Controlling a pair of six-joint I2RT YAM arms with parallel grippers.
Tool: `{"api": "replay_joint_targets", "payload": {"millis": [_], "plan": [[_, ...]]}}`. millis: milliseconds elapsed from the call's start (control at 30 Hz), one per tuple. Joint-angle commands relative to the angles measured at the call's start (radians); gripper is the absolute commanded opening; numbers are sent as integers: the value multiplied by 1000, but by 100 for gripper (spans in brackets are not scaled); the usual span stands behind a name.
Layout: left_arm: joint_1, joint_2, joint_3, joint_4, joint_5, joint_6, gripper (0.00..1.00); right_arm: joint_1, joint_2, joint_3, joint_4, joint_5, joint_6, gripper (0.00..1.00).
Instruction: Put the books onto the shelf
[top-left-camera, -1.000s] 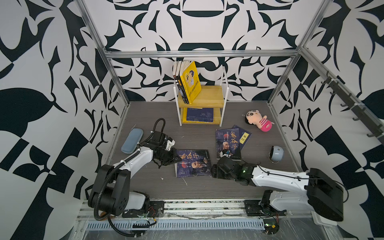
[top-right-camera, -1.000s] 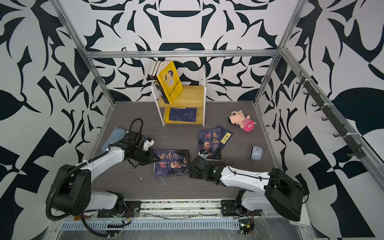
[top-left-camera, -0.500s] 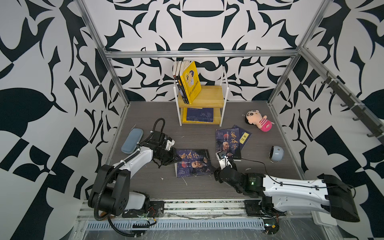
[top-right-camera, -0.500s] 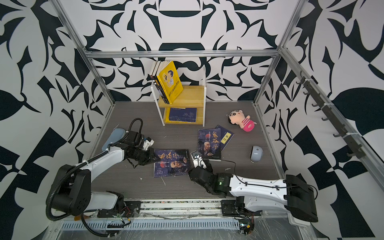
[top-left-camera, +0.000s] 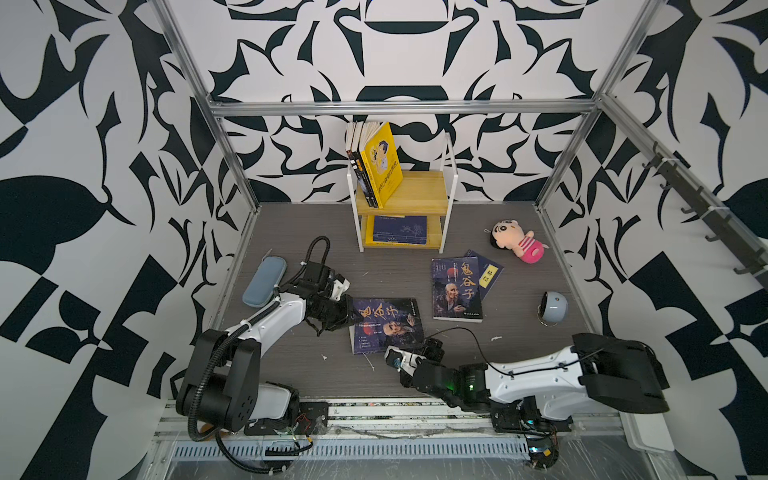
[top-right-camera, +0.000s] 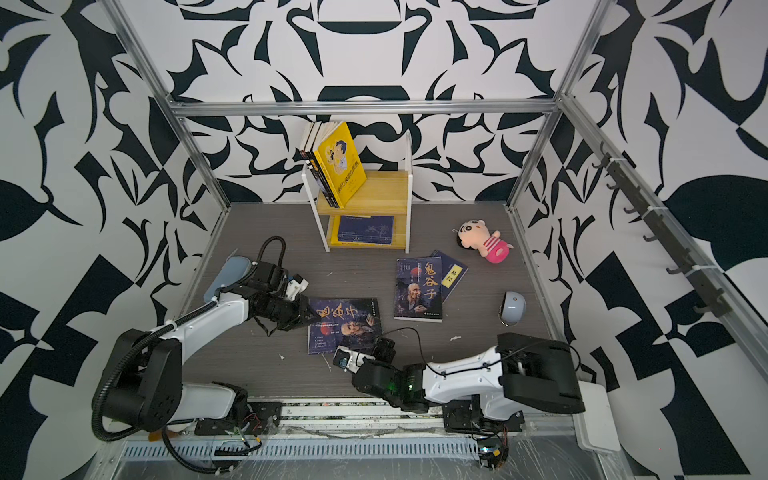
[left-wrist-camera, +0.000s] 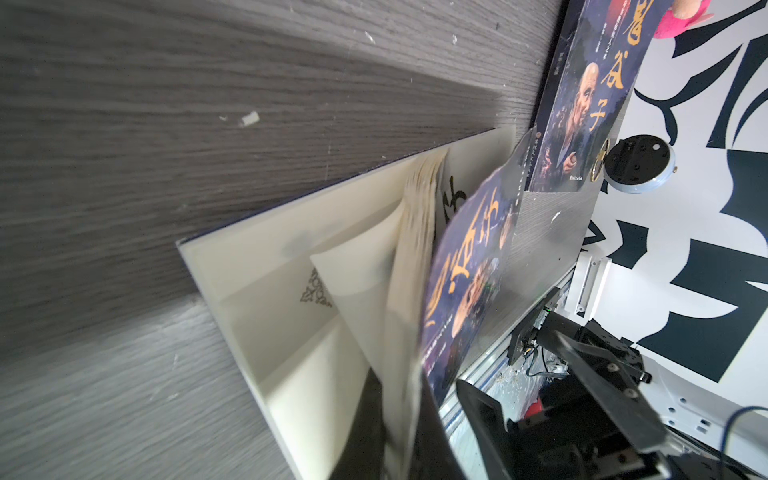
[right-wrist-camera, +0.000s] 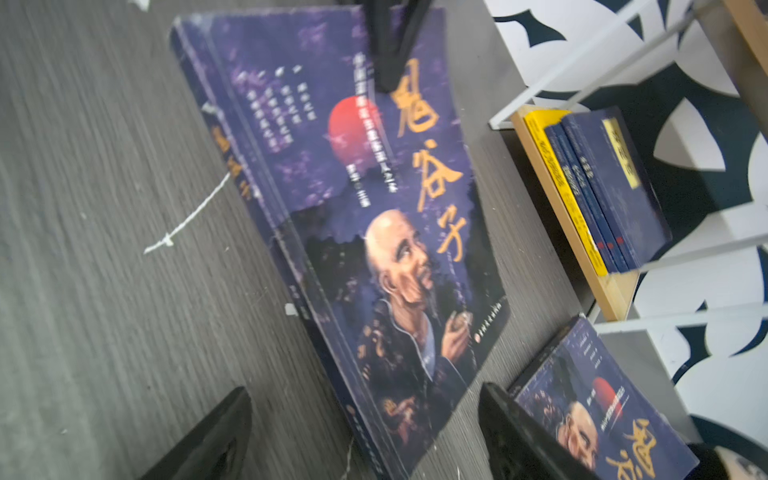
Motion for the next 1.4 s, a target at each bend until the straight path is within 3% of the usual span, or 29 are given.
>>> {"api": "replay_joint_targets", "payload": {"millis": [0, 267, 567, 667, 767, 867, 900, 1100, 1367], "plan": [[6, -22, 11, 6, 18, -22, 0, 5, 62, 54, 130, 19, -100, 89], [12, -30, 15, 4, 19, -22, 0, 5, 234, 107, 295, 100, -184, 87], [12, -30, 13, 8, 24, -29, 0, 4, 361, 159, 409, 139, -235, 74], [12, -37, 11, 9, 20, -28, 0, 2, 377, 160, 439, 155, -254, 60], [12, -36, 9, 9, 19, -32, 0, 0, 392, 157, 465, 188, -257, 28], [17, -42, 11, 10, 18, -33, 1, 0, 397, 150, 469, 178, -262, 5], [17, -46, 12, 10, 18, -32, 5, 0, 395, 150, 464, 178, -264, 0], [56, -84, 16, 13, 21, -38, 37, 1, 380, 133, 477, 182, -251, 0], [238, -222, 56, -25, -22, 52, 66, -5, 365, 108, 536, 188, -258, 0]]}}
